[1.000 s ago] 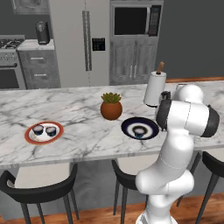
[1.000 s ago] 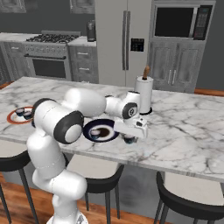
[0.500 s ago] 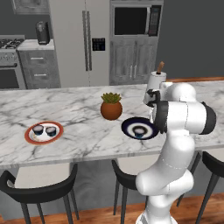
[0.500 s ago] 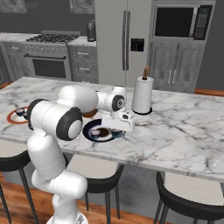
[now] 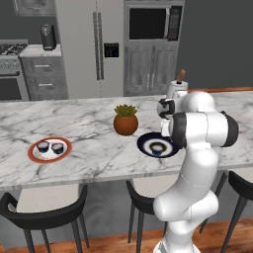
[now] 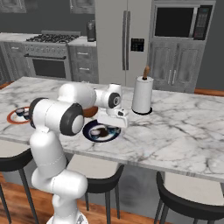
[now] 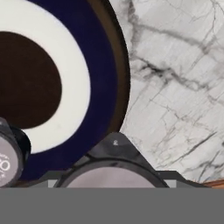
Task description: Place two yogurt containers on each plate.
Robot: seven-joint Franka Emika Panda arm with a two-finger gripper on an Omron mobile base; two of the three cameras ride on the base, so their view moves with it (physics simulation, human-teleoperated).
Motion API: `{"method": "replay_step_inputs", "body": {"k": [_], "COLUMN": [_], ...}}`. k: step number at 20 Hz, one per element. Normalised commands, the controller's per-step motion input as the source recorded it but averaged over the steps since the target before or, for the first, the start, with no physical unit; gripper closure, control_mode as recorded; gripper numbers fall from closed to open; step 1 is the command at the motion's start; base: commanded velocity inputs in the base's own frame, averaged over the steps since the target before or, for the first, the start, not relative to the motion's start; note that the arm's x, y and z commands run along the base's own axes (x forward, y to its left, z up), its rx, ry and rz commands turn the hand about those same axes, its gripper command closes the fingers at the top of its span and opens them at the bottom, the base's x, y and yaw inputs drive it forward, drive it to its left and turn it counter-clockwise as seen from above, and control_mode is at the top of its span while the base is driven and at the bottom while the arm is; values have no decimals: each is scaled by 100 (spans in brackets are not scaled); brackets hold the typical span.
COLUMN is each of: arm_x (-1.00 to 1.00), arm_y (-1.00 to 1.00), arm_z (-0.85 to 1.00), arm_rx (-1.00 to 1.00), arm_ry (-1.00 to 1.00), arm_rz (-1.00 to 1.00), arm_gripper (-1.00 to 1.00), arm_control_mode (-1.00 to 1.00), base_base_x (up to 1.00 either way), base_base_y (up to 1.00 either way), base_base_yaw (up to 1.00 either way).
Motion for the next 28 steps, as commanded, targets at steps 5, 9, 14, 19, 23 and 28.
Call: {"method": "replay_step_inputs", "body": {"k": [5, 9, 14, 19, 23, 28], "arm_x": [25, 22, 25, 20, 13, 1], "arm_y": [12, 18, 15, 8, 2, 2], "arm_z": [-3, -18, -24, -24, -19, -16], "arm_rx": [0, 0, 0, 0, 0, 0], "arm_ry": [0, 0, 0, 0, 0, 0], "arm_rz": [0, 0, 0, 0, 0, 0], "arm_gripper": [100, 100, 100, 100, 100, -100], "arm_control_mode": [-100, -100, -100, -100, -100, -100], "base_base_x": [0, 0, 0, 0, 0, 0], "base_base_y": [0, 0, 0, 0, 0, 0], "base_base_yaw": [0, 0, 0, 0, 0, 0]}}
